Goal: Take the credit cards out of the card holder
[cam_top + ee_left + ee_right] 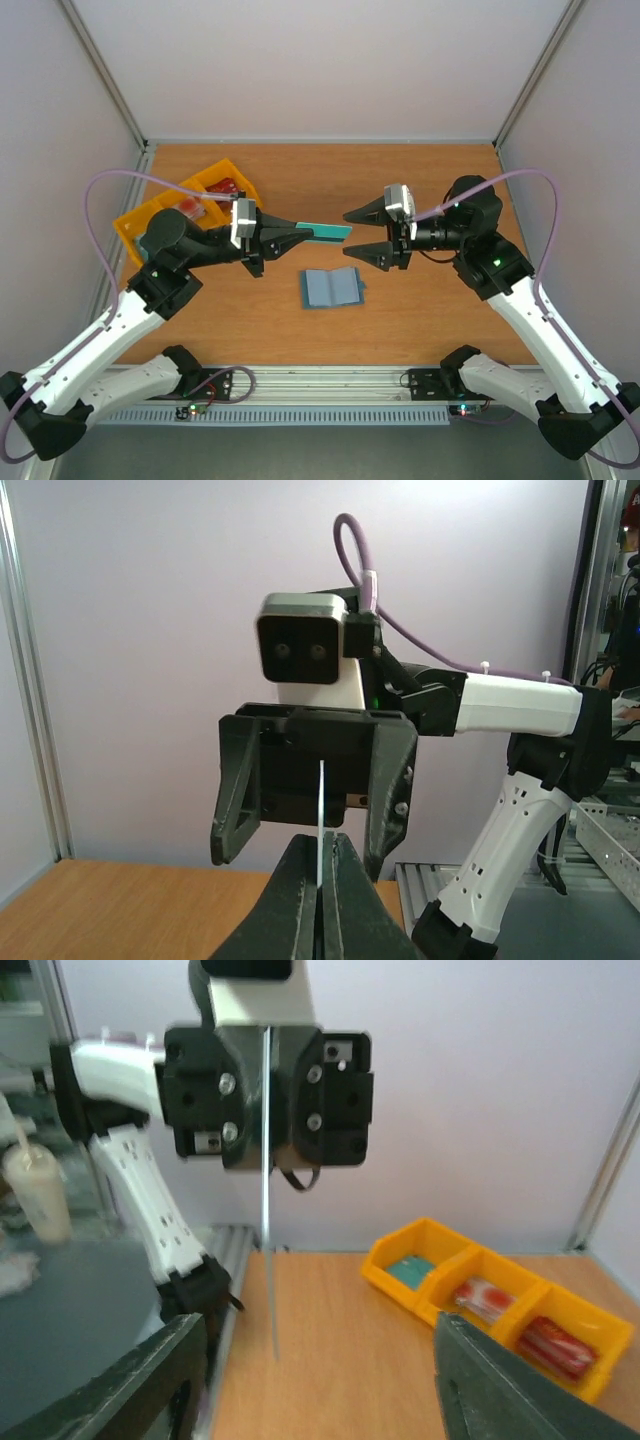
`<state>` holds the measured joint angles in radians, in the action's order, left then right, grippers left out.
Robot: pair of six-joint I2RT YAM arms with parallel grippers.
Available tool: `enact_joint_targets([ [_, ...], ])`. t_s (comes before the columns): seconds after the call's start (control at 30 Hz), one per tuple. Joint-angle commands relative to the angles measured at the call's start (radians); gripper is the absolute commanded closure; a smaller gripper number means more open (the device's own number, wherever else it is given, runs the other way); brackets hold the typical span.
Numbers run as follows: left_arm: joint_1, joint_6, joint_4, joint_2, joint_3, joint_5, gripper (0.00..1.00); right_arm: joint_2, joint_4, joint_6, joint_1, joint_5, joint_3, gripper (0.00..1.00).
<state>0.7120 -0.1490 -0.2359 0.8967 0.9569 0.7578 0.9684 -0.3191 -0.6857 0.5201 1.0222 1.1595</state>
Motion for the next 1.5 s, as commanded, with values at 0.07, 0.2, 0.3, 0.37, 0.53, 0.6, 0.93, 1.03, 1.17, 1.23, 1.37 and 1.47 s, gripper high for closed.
enact_joint_targets([
  [0.07, -0.001, 0.002, -0.039, 0.012, 0.039, 0.017, 1.00, 0.022, 0.339, 0.236, 0.020, 0.060, -0.046, 0.62],
  [0.2, 0.000, -0.004, -0.046, 0.028, 0.055, 0.034, 1.00, 0.034, 0.251, 0.221, 0.021, 0.063, -0.013, 0.92],
  [0.3, -0.001, -0.007, -0.033, 0.026, 0.049, 0.025, 1.00, 0.035, 0.169, 0.195, 0.021, 0.057, 0.017, 0.99],
  [0.37, 0.000, 0.005, 0.002, 0.014, 0.043, 0.005, 1.00, 0.020, 0.080, 0.151, 0.021, -0.008, 0.031, 0.99],
  [0.53, 0.000, 0.473, 0.399, -0.024, 0.049, -0.249, 0.38, 0.002, -0.135, -0.058, 0.027, -0.393, 0.019, 0.99],
  [0.6, -0.001, 0.711, 0.542, -0.017, 0.060, -0.412, 0.32, 0.035, -0.224, -0.147, 0.069, -0.628, 0.024, 0.99],
  [0.93, 0.000, 1.123, 1.001, 0.071, 0.220, -0.347, 0.35, 0.066, -0.205, -0.438, 0.356, -0.870, -0.035, 0.99],
  [1.03, 0.000, 1.059, 1.081, 0.095, 0.253, -0.279, 0.41, 0.101, -0.251, -0.460, 0.404, -0.906, -0.009, 0.99],
  [1.17, 0.006, 0.941, 0.993, 0.101, 0.252, -0.307, 0.53, 0.146, -0.272, -0.478, 0.448, -0.929, 0.016, 0.99],
  [1.23, 0.008, 0.892, 0.964, 0.110, 0.263, -0.325, 0.59, 0.168, -0.277, -0.485, 0.474, -0.957, 0.032, 0.99],
  [1.37, 0.016, 0.948, 1.043, 0.121, 0.266, -0.325, 0.61, 0.187, -0.281, -0.488, 0.482, -0.956, 0.063, 0.99],
  [1.47, 0.017, 1.000, 1.051, 0.139, 0.263, -0.413, 0.61, 0.193, -0.284, -0.501, 0.482, -0.970, 0.067, 0.99],
])
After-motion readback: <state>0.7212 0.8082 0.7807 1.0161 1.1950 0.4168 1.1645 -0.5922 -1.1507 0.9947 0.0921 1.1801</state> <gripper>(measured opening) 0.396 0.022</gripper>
